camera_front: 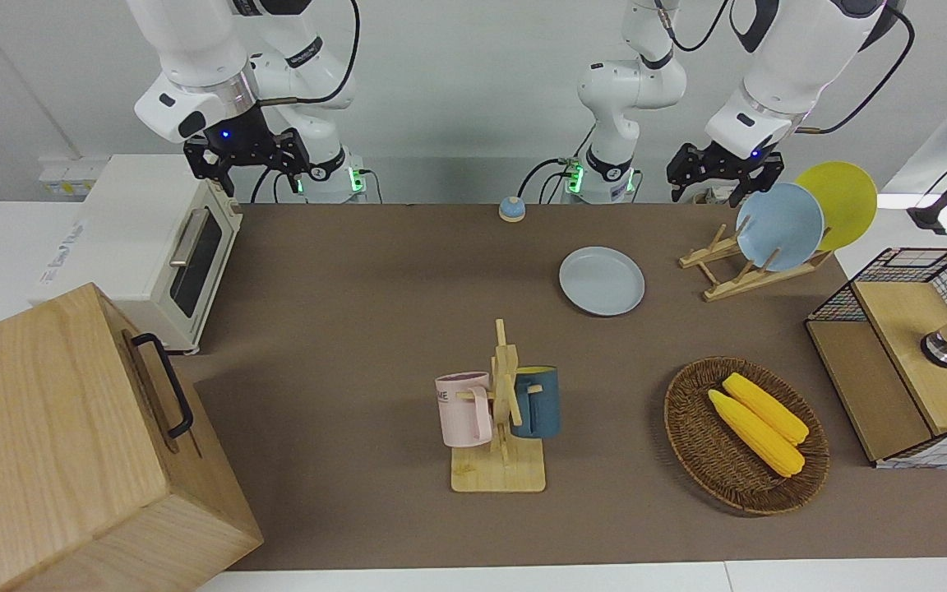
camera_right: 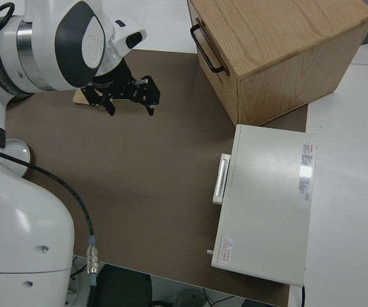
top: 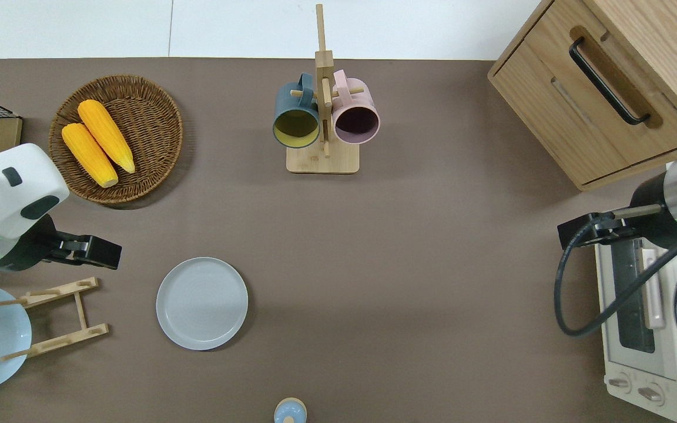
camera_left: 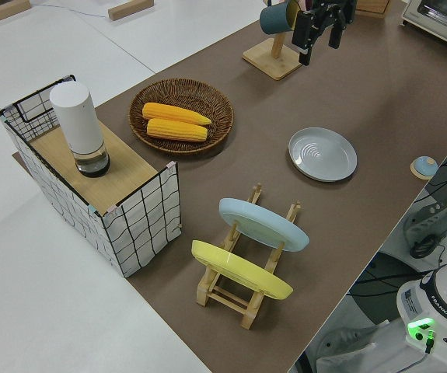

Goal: Pick gray plate from table and place it on lower plate rack with left arm
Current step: 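Move the left gripper toward the gray plate's near rim, then lower the left gripper and grasp the gray plate's rim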

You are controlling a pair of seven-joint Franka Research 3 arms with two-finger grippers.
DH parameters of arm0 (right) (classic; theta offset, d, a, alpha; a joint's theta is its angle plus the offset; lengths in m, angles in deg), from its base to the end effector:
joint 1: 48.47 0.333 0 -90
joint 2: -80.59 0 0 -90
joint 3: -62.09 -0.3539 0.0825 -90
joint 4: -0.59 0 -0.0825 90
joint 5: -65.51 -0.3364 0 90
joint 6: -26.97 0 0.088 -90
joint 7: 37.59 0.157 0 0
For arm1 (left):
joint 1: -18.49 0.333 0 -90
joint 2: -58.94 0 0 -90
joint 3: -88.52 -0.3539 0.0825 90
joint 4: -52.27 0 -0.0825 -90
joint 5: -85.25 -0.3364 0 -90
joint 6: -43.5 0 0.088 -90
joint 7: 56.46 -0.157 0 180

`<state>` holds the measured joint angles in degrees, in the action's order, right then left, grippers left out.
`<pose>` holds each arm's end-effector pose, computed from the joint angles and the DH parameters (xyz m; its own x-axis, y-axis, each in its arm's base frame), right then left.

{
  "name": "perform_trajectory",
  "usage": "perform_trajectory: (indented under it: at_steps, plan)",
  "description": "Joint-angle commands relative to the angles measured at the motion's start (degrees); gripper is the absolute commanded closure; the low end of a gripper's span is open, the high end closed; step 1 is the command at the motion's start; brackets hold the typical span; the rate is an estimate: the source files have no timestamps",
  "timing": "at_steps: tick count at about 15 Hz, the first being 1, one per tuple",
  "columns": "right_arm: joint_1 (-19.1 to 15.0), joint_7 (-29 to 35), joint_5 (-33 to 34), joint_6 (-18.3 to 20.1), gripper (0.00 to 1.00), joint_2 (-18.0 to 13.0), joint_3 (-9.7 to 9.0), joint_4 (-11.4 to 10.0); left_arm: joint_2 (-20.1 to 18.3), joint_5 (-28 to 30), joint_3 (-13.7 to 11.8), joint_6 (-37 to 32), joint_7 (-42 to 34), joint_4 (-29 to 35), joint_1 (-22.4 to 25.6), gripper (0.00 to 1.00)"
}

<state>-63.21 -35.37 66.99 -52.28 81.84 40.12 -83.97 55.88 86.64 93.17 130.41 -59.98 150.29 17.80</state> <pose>0.4857 0.0547 0.6266 0.9903 0.0826 -0.1119 0.0855 -0.9961 0.0219 0.4685 -0.0487 0.5761 0.9783 -0.1537 -0.1387 -0.1512 -0.9881 0.0284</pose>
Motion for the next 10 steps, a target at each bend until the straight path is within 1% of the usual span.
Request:
perform_trajectory:
  at_steps: [1,5,7,10]
  plan:
    - [-1.4,0.7,0.4,0.7,0.017,-0.1,-1.24,0.5,-4.7,-0.8,-0.3,8.2,0.9,11.4,-0.6,0.01]
    - [-1.4,0.7,0.4,0.7,0.017,-0.1,-1.24,0.5,-8.3,-0.8,-0.2,19.1,0.9,24.0,-0.6,0.01]
    - [-1.4,0.7,0.4,0.7,0.017,-0.1,-1.24,0.4,-9.2,-0.3,-0.3,23.0,0.9,28.3,-0.3,0.01]
    - [-1.4,0.7,0.4,0.7,0.017,-0.1,-1.24,0.5,-9.3,-0.1,-0.3,29.4,1.2,33.9,-0.2,0.01]
